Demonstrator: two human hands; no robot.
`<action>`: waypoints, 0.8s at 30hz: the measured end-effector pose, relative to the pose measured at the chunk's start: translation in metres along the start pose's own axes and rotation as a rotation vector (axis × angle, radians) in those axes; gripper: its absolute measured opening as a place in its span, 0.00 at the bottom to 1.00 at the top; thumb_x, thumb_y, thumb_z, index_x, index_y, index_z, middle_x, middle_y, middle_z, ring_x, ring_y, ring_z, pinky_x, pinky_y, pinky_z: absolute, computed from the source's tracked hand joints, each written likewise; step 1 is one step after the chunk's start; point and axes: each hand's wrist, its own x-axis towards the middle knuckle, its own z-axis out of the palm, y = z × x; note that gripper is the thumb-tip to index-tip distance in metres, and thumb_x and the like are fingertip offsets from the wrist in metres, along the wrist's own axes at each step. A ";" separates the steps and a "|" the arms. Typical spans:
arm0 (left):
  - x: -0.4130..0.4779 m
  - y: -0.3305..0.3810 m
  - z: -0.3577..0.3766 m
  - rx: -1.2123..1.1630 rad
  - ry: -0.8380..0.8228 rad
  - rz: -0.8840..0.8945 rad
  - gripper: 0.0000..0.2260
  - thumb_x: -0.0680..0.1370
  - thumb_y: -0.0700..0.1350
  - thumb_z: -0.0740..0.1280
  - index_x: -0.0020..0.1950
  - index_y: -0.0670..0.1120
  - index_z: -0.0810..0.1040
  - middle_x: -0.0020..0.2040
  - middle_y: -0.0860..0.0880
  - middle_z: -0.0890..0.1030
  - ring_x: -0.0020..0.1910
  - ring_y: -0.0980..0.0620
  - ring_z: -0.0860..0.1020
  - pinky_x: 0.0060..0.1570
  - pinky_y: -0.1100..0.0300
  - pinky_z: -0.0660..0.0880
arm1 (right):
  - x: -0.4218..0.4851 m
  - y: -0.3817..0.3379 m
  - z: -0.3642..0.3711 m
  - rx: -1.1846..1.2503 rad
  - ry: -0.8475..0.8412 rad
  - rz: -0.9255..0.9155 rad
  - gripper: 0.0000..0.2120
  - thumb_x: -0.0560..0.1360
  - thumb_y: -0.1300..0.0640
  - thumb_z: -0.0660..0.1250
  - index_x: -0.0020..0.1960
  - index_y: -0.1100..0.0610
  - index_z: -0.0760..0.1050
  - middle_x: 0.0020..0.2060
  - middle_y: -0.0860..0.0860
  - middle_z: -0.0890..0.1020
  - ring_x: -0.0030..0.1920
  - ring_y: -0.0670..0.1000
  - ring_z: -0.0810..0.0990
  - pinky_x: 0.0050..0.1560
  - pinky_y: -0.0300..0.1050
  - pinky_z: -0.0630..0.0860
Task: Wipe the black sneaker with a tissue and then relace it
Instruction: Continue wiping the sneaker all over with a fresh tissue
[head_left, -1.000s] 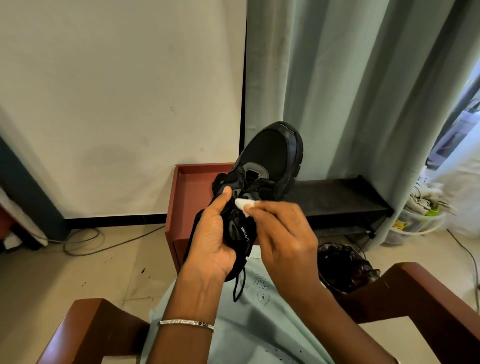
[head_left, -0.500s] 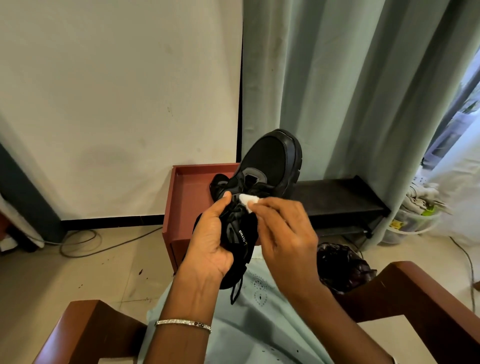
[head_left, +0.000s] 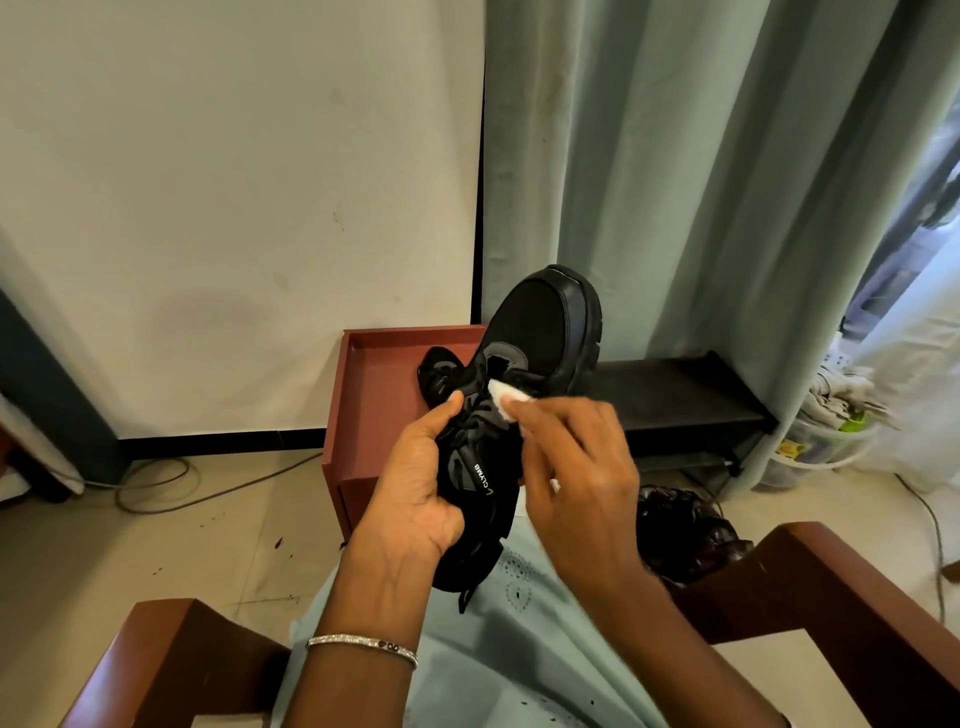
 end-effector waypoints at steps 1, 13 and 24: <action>0.001 0.001 -0.002 -0.002 0.003 -0.009 0.15 0.78 0.49 0.67 0.49 0.36 0.83 0.44 0.38 0.85 0.38 0.41 0.85 0.36 0.51 0.82 | -0.009 -0.004 0.000 0.029 -0.026 -0.004 0.10 0.80 0.63 0.64 0.56 0.62 0.83 0.47 0.55 0.82 0.47 0.52 0.77 0.51 0.40 0.74; 0.005 0.007 -0.007 -0.043 -0.010 -0.047 0.19 0.78 0.49 0.68 0.62 0.38 0.80 0.58 0.37 0.82 0.54 0.39 0.82 0.57 0.46 0.78 | 0.018 0.011 -0.004 0.020 0.075 -0.039 0.08 0.75 0.69 0.72 0.53 0.63 0.84 0.45 0.56 0.83 0.46 0.55 0.78 0.52 0.40 0.74; 0.008 0.005 -0.010 -0.066 -0.003 -0.079 0.18 0.78 0.49 0.68 0.60 0.37 0.81 0.56 0.37 0.83 0.52 0.39 0.82 0.59 0.45 0.77 | 0.009 0.011 -0.004 0.007 0.040 -0.029 0.07 0.76 0.67 0.71 0.53 0.64 0.83 0.48 0.57 0.83 0.49 0.54 0.80 0.54 0.39 0.75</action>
